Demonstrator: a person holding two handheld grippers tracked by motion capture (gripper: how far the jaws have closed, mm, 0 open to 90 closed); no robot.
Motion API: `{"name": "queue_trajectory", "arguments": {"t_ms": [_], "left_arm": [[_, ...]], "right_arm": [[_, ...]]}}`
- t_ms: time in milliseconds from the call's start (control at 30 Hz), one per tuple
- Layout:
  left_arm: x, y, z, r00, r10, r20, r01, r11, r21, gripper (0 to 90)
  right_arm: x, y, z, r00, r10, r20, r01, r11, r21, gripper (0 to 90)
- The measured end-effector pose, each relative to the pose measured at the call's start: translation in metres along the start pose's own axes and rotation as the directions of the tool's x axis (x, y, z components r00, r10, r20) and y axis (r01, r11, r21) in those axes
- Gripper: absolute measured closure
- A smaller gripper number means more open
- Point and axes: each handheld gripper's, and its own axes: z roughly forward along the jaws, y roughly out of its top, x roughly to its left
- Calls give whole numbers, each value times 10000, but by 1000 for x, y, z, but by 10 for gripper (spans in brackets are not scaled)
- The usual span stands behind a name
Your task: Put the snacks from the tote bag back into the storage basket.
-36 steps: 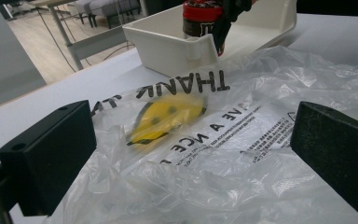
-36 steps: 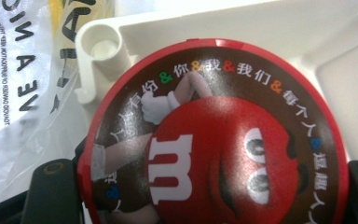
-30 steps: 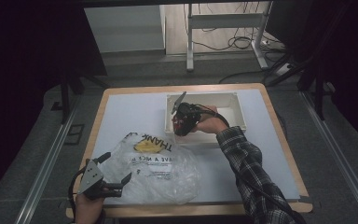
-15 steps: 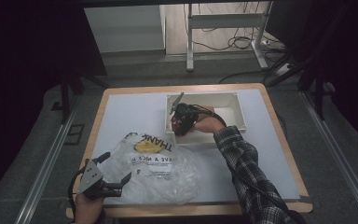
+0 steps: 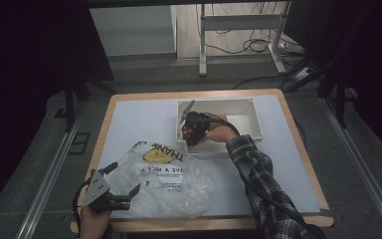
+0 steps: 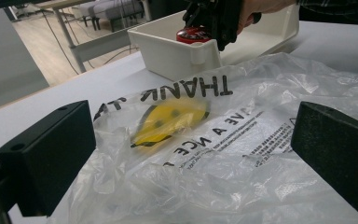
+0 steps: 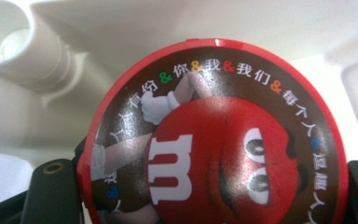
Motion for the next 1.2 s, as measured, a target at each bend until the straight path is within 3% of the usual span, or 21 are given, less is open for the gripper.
{"name": "queue_trajectory", "arguments": {"t_ms": [600, 833, 1200], "left_arm": [[0, 0, 0, 10000, 35, 2, -35, 10000, 11, 0], [-1, 0, 0, 10000, 63, 14, -63, 10000, 38, 0], [-1, 0, 1, 10000, 81, 5, -81, 9999, 60, 0]], "right_arm": [[-3, -2, 3, 9998, 173, -121, -177, 9993, -329, 242], [0, -3, 2, 10000, -33, -48, 31, 9990, -444, 142], [0, -3, -7, 9996, -40, 293, 61, 9972, -741, 96]]}}
